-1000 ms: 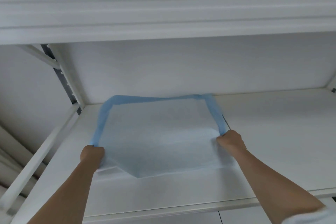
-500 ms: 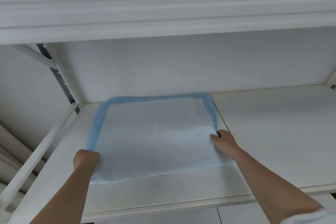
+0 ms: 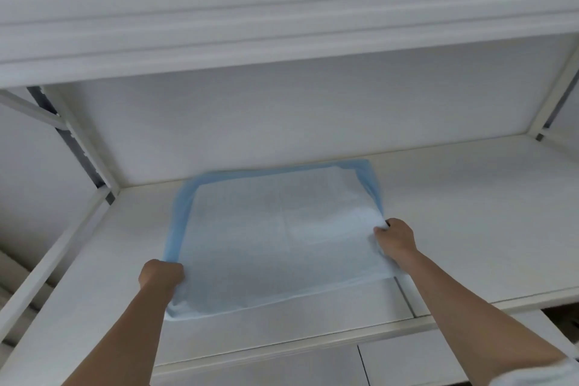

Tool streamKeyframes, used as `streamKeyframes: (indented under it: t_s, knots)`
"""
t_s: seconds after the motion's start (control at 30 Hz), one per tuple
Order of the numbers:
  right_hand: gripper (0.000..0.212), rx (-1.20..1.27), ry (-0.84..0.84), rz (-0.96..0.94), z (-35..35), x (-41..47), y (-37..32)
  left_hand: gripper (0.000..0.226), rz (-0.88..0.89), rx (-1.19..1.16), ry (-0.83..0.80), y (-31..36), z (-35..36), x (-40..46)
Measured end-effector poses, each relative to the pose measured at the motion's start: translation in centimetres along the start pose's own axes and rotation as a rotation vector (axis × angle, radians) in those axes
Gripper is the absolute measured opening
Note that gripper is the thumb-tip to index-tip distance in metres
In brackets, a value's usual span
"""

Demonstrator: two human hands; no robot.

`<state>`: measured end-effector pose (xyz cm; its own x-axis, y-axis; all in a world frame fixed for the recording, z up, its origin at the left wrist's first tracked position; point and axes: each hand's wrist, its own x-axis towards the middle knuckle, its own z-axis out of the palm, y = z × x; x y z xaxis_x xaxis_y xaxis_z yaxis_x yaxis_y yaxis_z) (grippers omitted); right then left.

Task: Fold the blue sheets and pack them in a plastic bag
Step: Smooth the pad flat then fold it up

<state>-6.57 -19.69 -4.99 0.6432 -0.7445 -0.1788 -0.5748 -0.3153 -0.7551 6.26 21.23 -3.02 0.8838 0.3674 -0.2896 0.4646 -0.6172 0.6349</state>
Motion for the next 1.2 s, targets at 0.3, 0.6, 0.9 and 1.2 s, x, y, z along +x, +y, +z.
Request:
streamKeyframes:
  t_s: [0.3,0.6,0.9,1.2]
  knots:
    - [0.014,0.046,0.121,0.088,-7.1,2.0,5.7,0.013,0.104,0.056,-0.079,4.8,6.2,-4.1]
    - [0.010,0.031,0.209,0.169,-14.5,3.4,11.1,0.012,0.237,0.035,-0.162,10.0,12.7,-8.9]
    - [0.017,0.053,0.255,0.248,-20.8,3.9,16.5,0.060,0.237,-0.256,-0.348,14.0,18.7,-14.4]
    - [0.015,-0.021,0.208,0.246,-21.3,4.5,16.8,0.057,-0.038,-0.009,0.074,15.2,20.8,-19.9]
